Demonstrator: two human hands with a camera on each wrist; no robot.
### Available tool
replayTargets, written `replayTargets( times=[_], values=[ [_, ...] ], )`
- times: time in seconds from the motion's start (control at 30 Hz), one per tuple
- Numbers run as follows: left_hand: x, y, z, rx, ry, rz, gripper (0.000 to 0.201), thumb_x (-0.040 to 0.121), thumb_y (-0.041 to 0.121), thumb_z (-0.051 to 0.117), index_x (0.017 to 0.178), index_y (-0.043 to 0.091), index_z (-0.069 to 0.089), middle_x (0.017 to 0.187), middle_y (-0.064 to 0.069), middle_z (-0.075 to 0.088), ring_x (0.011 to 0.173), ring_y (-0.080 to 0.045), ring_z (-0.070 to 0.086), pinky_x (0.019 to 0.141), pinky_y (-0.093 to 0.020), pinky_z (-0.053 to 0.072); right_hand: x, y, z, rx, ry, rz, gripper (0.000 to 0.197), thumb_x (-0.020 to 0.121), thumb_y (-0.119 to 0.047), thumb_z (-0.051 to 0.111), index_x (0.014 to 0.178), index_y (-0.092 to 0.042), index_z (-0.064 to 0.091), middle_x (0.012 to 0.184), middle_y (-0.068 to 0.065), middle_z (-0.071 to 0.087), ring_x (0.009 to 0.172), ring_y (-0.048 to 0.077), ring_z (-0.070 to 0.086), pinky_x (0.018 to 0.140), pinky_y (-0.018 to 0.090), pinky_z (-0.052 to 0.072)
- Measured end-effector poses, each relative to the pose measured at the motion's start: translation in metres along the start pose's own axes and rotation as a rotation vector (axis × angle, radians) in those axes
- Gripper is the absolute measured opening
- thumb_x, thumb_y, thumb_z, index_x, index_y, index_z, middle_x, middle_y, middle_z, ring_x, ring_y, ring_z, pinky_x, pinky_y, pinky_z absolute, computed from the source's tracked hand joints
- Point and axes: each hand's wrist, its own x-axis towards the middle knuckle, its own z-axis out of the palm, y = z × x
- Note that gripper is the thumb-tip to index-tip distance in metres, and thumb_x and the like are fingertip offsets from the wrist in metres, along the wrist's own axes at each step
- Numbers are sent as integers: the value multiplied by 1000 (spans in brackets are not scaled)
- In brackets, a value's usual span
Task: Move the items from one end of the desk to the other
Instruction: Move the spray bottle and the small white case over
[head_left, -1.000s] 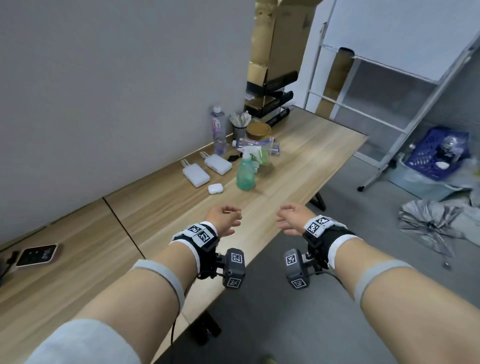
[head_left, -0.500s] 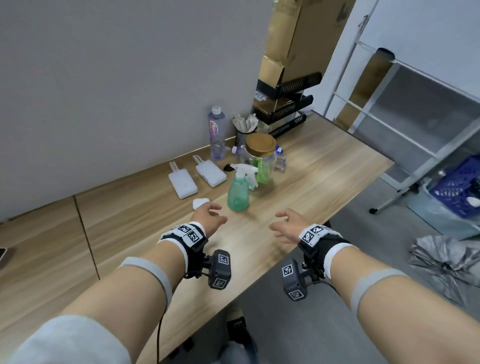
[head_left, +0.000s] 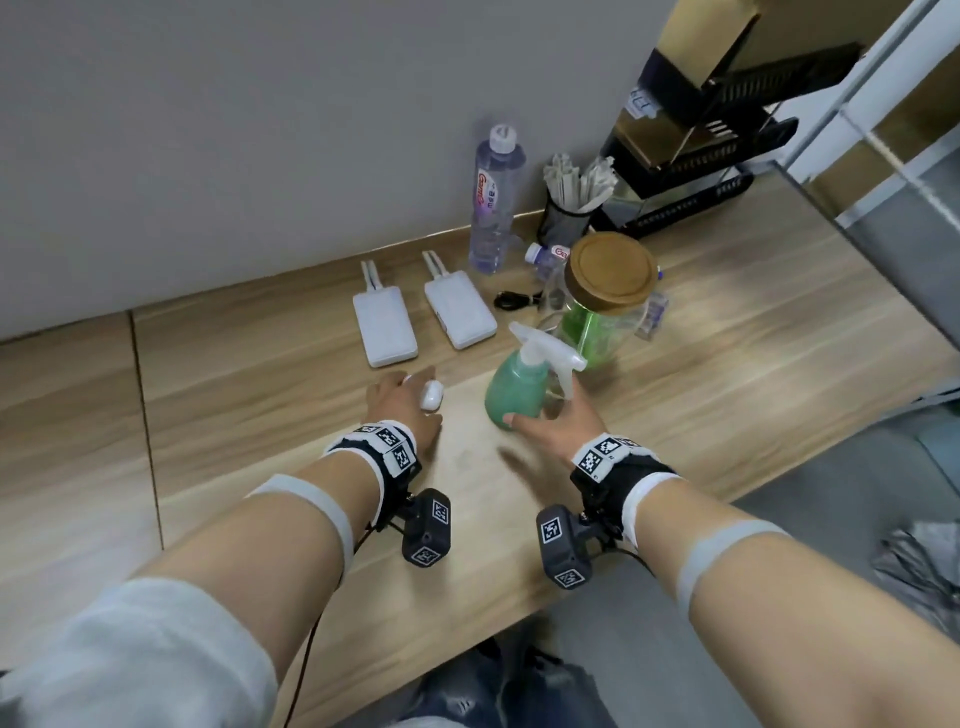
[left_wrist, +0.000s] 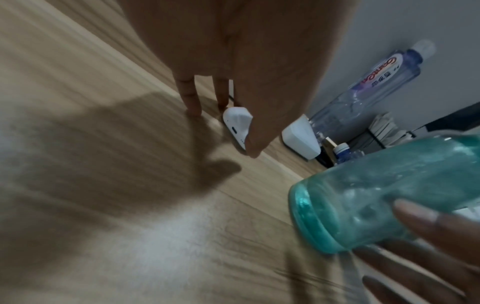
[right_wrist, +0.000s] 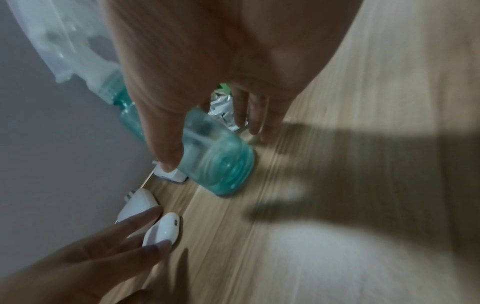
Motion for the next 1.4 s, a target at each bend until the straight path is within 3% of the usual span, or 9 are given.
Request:
replayTargets(
  times=[0.2, 0.33, 0.5, 0.63, 0.73, 0.97, 1.07, 1.2, 1.4],
  values=[
    [-6, -3, 0, 22, 29, -86, 51, 78, 33, 77, 122, 20, 54, 124, -10, 52, 116, -35, 48, 94, -37, 41, 26, 5, 15, 61, -47, 110, 94, 60, -43, 88, 140, -27, 43, 130, -1, 61, 114, 17, 59, 108, 37, 44],
    [-19, -9, -10, -114, -8, -245, 47, 82, 33, 74, 120, 13, 53, 115, -11, 65, 96, -30, 58, 78, -31, 45, 28, -5, 17, 29, -133, 47, 84, 65, -35, 87, 138, -25, 46, 124, -3, 61, 106, 14, 59, 97, 26, 44],
    [-54, -22, -34, -378, 75, -364, 57, 83, 43, 75, 127, 12, 57, 116, -9, 67, 105, -31, 65, 86, -30, 50, 22, -38, 29, -165, -287, -87, 89, 70, -43, 82, 145, -22, 40, 131, 0, 60, 114, 16, 59, 93, 18, 38],
    [-98, -40, -63, -755, 247, -394, 38, 87, 33, 74, 112, 7, 64, 78, -4, 72, 56, -6, 70, 65, -21, 59, 2, -73, 50, -238, -375, -266, 74, 76, -36, 79, 140, -22, 45, 113, -4, 58, 104, 15, 57, 86, 19, 40],
    [-134, -63, -86, -992, 348, -440, 37, 93, 21, 68, 120, -3, 62, 82, -8, 70, 60, -15, 71, 77, -37, 61, -15, -95, 79, -268, -441, -371, 84, 72, -42, 80, 144, -27, 41, 122, -6, 59, 109, 17, 59, 85, 20, 42],
    [-223, -153, -128, -1182, 548, -564, 32, 99, 10, 57, 128, 2, 47, 103, -23, 70, 56, -14, 71, 43, -17, 50, -88, -143, 169, -225, -607, -527, 91, 69, -41, 84, 146, -32, 38, 119, -6, 60, 106, 17, 59, 92, 28, 48],
    [-263, -202, -141, -1237, 625, -561, 34, 98, 10, 60, 127, 1, 45, 108, -28, 71, 64, -22, 71, 43, -19, 44, -131, -151, 221, -208, -643, -543, 88, 67, -40, 85, 143, -31, 42, 120, -4, 62, 108, 19, 62, 93, 33, 51],
    [-320, -274, -160, -1256, 677, -515, 32, 97, 9, 61, 125, -1, 50, 106, -29, 70, 60, -17, 70, 42, -18, 43, -197, -160, 290, -158, -671, -546, 81, 71, -28, 86, 141, -27, 45, 117, -7, 62, 103, 14, 60, 86, 25, 46],
    [-399, -370, -184, -1254, 736, -483, 28, 98, 7, 58, 125, 3, 58, 107, -23, 65, 74, -23, 70, 55, -22, 47, -284, -159, 381, -91, -631, -508, 91, 57, -47, 85, 139, -31, 48, 121, -4, 65, 108, 18, 64, 97, 39, 53]
  ],
)
